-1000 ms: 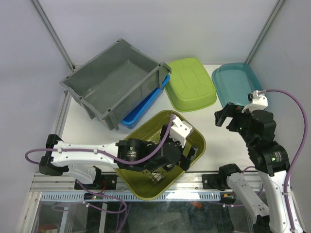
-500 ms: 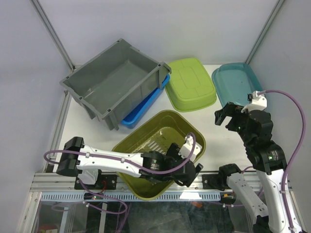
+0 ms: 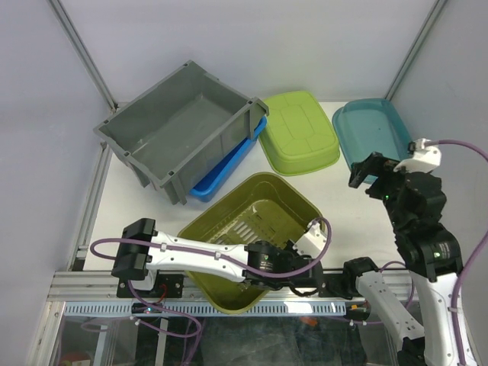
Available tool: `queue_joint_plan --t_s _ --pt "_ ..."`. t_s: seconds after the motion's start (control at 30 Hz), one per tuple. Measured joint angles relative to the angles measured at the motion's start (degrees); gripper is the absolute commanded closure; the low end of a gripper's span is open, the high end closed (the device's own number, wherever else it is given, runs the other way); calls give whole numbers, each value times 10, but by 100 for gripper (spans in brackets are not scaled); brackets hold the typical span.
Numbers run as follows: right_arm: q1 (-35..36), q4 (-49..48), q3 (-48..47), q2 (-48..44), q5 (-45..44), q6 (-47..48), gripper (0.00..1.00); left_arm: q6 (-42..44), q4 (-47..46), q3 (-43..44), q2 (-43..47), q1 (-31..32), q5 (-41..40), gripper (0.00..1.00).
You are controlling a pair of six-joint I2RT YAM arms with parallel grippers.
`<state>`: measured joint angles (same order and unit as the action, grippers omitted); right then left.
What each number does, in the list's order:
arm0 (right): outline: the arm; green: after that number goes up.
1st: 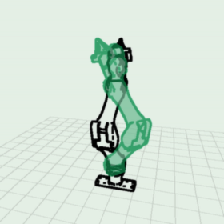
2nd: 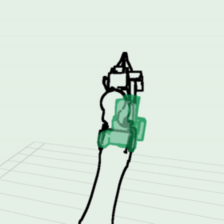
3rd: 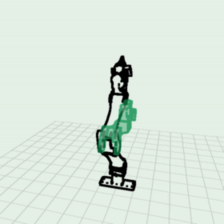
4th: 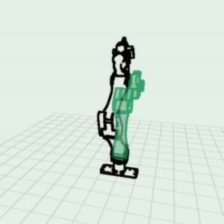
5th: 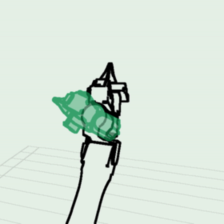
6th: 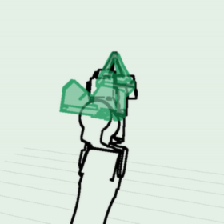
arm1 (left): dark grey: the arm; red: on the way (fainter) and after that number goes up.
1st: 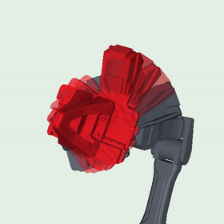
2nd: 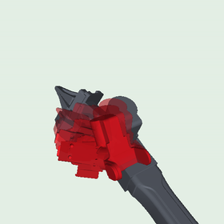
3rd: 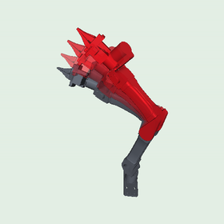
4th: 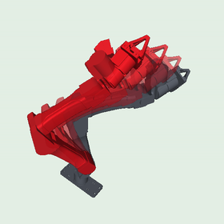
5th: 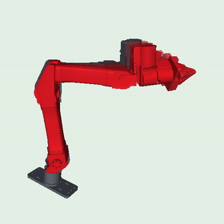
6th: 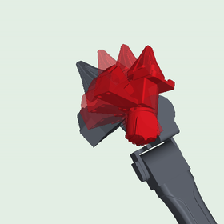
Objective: Turn the large container upside down
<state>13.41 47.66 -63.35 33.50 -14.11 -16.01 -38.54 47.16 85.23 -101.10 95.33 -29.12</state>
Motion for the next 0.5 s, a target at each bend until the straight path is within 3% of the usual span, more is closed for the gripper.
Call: queue_joint_plan --t_s 0.17,0.3,0.5 --pt "0 -21 -99 10 -63 29 1 13 19 52 -2 -13 15 100" --pt "0 -56 -156 10 -103 56 1 21 -20 89 7 -53 89 100" --pt "0 -82 -180 10 -155 87 1 3 -127 88 69 -202 277 100"
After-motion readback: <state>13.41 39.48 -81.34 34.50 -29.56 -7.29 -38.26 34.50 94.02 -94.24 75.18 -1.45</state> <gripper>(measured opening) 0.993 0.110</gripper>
